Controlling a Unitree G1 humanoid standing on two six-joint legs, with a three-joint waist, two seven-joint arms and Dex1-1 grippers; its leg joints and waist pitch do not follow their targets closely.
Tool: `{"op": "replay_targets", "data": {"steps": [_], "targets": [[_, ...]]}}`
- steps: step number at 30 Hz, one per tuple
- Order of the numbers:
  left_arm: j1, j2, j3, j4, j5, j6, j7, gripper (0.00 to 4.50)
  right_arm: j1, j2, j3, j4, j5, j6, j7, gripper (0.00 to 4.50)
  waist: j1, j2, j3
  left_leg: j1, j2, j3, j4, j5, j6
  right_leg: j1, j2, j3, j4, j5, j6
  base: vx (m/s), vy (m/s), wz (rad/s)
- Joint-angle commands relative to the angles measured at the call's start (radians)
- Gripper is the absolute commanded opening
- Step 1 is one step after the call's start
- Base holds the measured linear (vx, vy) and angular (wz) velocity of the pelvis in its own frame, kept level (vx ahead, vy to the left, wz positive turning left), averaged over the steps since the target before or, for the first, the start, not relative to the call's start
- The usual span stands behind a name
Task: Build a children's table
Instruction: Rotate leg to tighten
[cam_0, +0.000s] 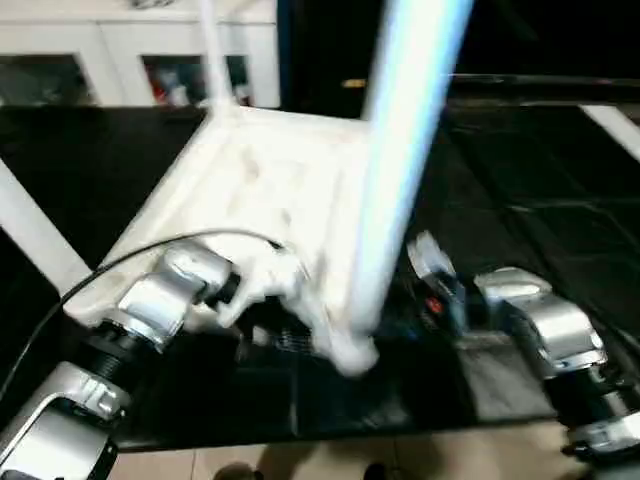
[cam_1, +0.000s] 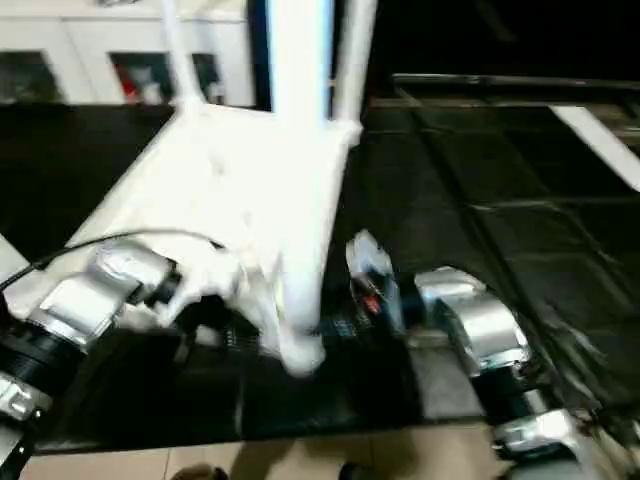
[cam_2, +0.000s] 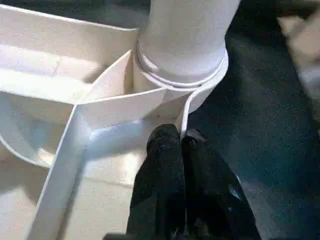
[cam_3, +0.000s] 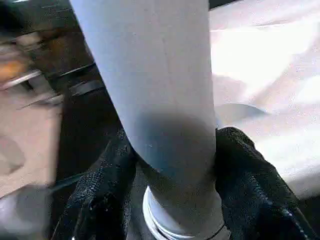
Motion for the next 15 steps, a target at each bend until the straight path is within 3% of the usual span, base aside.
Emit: {"op": "replay_targets", "data": {"steps": [1,2,3,4,5,7,8,9,10,11,12,13,14,15], "targets": [[0.005,-0.123,0.004,-0.022,-0.040,0.066,0.118,0.00,0.004,0.115,0.040,0.015,-0.051,0.059,-0.191,2.01,0.001,-0.009,-0.058,-0.014,-0.021,0.003,-0.072,-0.291,0.002,0.066,-0.032,0.011,-0.093,-0.660,-0.051,0.000,0.000,0.00],[0.003,-0.142,0.013,-0.020,-0.040,0.080,0.147,0.00,0.003,0.139,0.034,0.020,-0.061,0.065,-0.237,1.98,-0.012,-0.012,-0.053,-0.017,-0.026,0.001,-0.070,-0.304,-0.006,0.061,-0.029,0.003,-0.101,-0.699,-0.030,-0.051,0.010,-0.18],[0.002,-0.153,0.019,-0.021,-0.040,0.091,0.163,0.00,0.003,0.152,0.030,0.022,-0.067,0.070,-0.264,1.97,-0.021,-0.011,-0.054,-0.009,-0.034,-0.001,-0.061,-0.330,-0.009,0.056,-0.030,-0.010,-0.118,-0.765,0.004,-0.055,0.008,-0.17],[-0.001,-0.168,0.027,-0.018,-0.040,0.102,0.185,0.00,0.000,0.170,0.024,0.029,-0.075,0.075,-0.300,1.97,-0.027,-0.012,-0.054,-0.008,-0.036,-0.002,-0.059,-0.340,-0.006,0.055,-0.029,-0.016,-0.125,-0.784,0.016,-0.055,0.008,-0.17],[-0.011,-0.202,0.046,-0.009,-0.036,0.125,0.242,0.00,-0.009,0.218,0.001,0.046,-0.085,0.081,-0.388,1.96,-0.035,-0.004,-0.054,-0.005,-0.035,-0.006,-0.058,-0.359,0.005,0.058,-0.029,-0.031,-0.139,-0.795,0.029,0.000,0.000,0.00],[-0.021,-0.241,0.068,0.003,-0.032,0.147,0.307,0.00,-0.020,0.273,-0.022,0.067,-0.095,0.082,-0.486,1.95,-0.050,0.015,-0.051,-0.004,-0.021,-0.021,-0.070,-0.420,0.011,0.074,-0.029,-0.066,-0.154,-0.740,0.022,-0.038,0.029,-0.19],[-0.031,-0.278,0.094,0.016,-0.030,0.159,0.372,0.00,-0.030,0.322,-0.036,0.091,-0.109,0.068,-0.572,1.95,-0.066,0.023,-0.050,-0.007,0.000,-0.038,-0.085,-0.509,0.015,0.097,-0.026,-0.092,-0.154,-0.666,0.020,-0.046,0.034,-0.19],[-0.035,-0.296,0.107,0.022,-0.029,0.164,0.404,0.00,-0.035,0.344,-0.041,0.102,-0.118,0.059,-0.612,1.95,-0.059,0.051,-0.036,-0.023,0.058,-0.066,-0.147,-0.702,0.018,0.133,-0.021,-0.078,-0.045,-0.477,-0.028,-0.059,-0.013,-0.13],[-0.036,-0.305,0.113,0.022,-0.030,0.168,0.418,0.00,-0.037,0.355,-0.044,0.106,-0.123,0.059,-0.635,1.95,-0.044,0.060,-0.039,-0.034,0.081,-0.072,-0.171,-0.785,0.012,0.146,-0.028,-0.048,0.035,-0.320,-0.069,-0.059,-0.013,-0.13],[-0.038,-0.329,0.125,0.019,-0.031,0.177,0.452,0.00,-0.044,0.388,-0.054,0.121,-0.133,0.057,-0.689,1.95,-0.036,0.038,-0.025,-0.016,0.082,-0.051,-0.203,-0.850,0.025,0.120,-0.014,-0.015,0.070,-0.235,-0.077,-0.040,-0.067,0.03],[-0.038,-0.329,0.125,0.019,-0.031,0.177,0.452,0.00,-0.044,0.388,-0.054,0.121,-0.133,0.057,-0.689,1.95,-0.020,-0.001,-0.018,0.056,0.011,-0.004,-0.130,-0.775,0.012,0.043,0.008,-0.013,-0.060,-0.639,-0.021,0.033,-0.084,0.24],[-0.036,-0.338,0.127,0.014,-0.030,0.182,0.462,0.00,-0.045,0.403,-0.060,0.124,-0.137,0.059,-0.708,1.95,-0.042,-0.029,-0.012,0.148,-0.066,0.017,0.012,-0.615,-0.005,-0.061,0.004,-0.067,-0.203,-0.937,0.050,0.033,-0.084,0.24],[-0.034,-0.345,0.128,0.006,-0.029,0.189,0.471,0.00,-0.045,0.416,-0.066,0.125,-0.137,0.061,-0.722,1.95,-0.058,-0.042,-0.016,0.122,-0.107,0.017,0.103,-0.368,0.026,-0.049,-0.041,-0.095,-0.242,-1.173,0.118,0.044,-0.050,-0.11],[-0.029,-0.339,0.121,-0.006,-0.021,0.191,0.470,0.00,-0.043,0.431,-0.088,0.122,-0.125,0.059,-0.730,1.95,-0.056,-0.001,-0.044,0.036,-0.042,-0.019,0.014,-0.347,0.047,0.093,-0.090,-0.117,-0.192,-0.972,0.141,0.062,0.064,-0.58]]}}
